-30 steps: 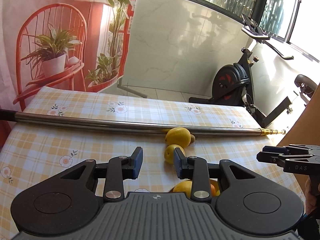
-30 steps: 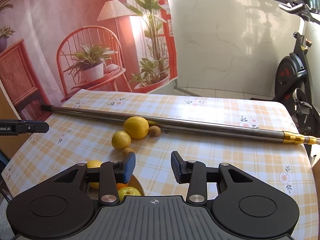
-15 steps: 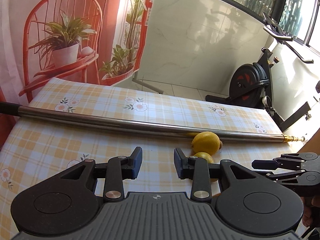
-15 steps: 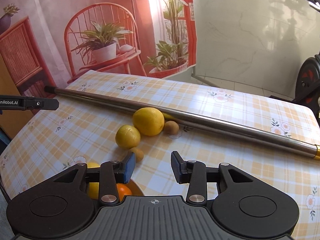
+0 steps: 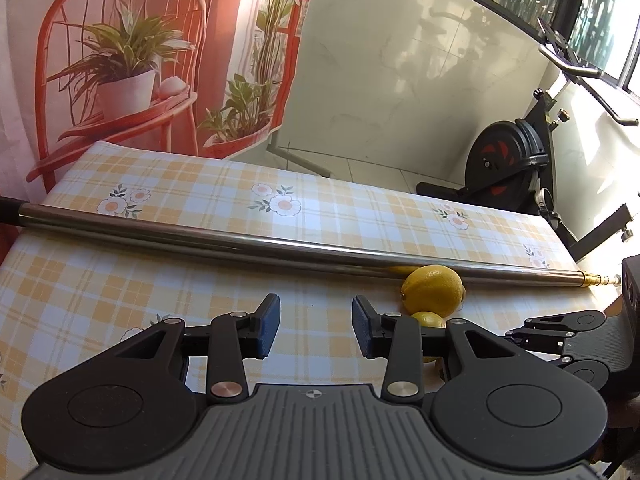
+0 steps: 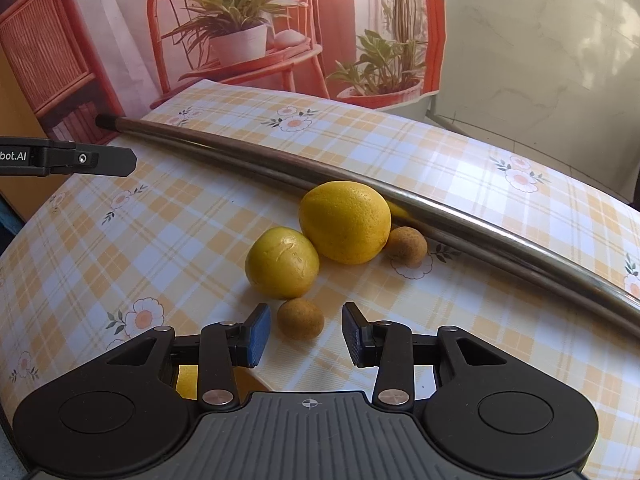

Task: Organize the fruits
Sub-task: 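Grasp a kiwi with the right gripper while the left gripper grasps a yellow lemon, then carry the lemon and kiwi over the plate and lower the lemon with the left gripper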

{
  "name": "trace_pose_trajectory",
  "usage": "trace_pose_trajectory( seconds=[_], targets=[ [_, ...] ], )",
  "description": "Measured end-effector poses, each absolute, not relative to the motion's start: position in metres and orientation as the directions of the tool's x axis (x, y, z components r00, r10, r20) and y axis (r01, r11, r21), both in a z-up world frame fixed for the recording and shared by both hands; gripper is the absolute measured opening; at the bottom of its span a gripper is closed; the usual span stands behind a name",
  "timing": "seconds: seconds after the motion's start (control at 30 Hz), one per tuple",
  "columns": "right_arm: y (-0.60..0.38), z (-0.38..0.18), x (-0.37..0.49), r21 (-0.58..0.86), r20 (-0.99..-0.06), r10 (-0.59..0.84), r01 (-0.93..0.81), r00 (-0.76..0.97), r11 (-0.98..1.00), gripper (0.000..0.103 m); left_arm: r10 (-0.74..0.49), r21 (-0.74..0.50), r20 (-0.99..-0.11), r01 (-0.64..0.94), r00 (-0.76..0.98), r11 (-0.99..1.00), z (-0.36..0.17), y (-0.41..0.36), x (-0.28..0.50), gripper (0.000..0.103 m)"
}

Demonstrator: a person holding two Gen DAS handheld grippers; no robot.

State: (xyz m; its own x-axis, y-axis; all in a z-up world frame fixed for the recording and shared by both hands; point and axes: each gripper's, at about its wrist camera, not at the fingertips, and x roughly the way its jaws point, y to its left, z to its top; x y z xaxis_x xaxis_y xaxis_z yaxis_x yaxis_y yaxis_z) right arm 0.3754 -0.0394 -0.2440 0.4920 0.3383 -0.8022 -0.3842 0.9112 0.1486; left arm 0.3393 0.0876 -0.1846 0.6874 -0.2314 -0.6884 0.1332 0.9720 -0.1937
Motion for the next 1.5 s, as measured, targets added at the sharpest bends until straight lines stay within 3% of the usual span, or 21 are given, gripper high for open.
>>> trace_pose_trajectory(
  seconds=[0.17, 0.3, 0.83, 1.23, 1.5],
  targets=[
    [-0.041, -0.251, 0.380, 0.175, -0.807, 0.354, -0.381, 0.473, 0.908, 0.034, -0.254, -0.207, -0.691, 0.151, 0.677, 0.967, -0.189, 0.080, 0.345, 0.052],
    [-0.045, -0.253, 0.380, 0.205, -0.799, 0.377, -0.377, 0.468, 0.903, 0.025, -0.275, -0.215, -0.695, 0.173, 0.665, 0.961, -0.192, 0.070, 0.346, 0.052],
    [-0.098, -0.242, 0.341, 0.280, -0.741, 0.353, -0.216, 0.570, 0.935, 0.025, -0.406, -0.344, -0.739, 0.217, 0.538, 0.913, -0.232, 0.019, 0.373, 0.052],
    [-0.127, -0.240, 0.315, 0.315, -0.727, 0.331, -0.136, 0.602, 0.939, 0.025, -0.393, -0.329, -0.781, 0.215, 0.486, 0.920, -0.265, 0.006, 0.383, 0.051],
    [-0.127, -0.236, 0.307, 0.326, -0.717, 0.337, -0.133, 0.610, 0.936, 0.025, -0.370, -0.263, -0.771, 0.270, 0.518, 0.926, -0.254, 0.002, 0.373, 0.050]
  ],
)
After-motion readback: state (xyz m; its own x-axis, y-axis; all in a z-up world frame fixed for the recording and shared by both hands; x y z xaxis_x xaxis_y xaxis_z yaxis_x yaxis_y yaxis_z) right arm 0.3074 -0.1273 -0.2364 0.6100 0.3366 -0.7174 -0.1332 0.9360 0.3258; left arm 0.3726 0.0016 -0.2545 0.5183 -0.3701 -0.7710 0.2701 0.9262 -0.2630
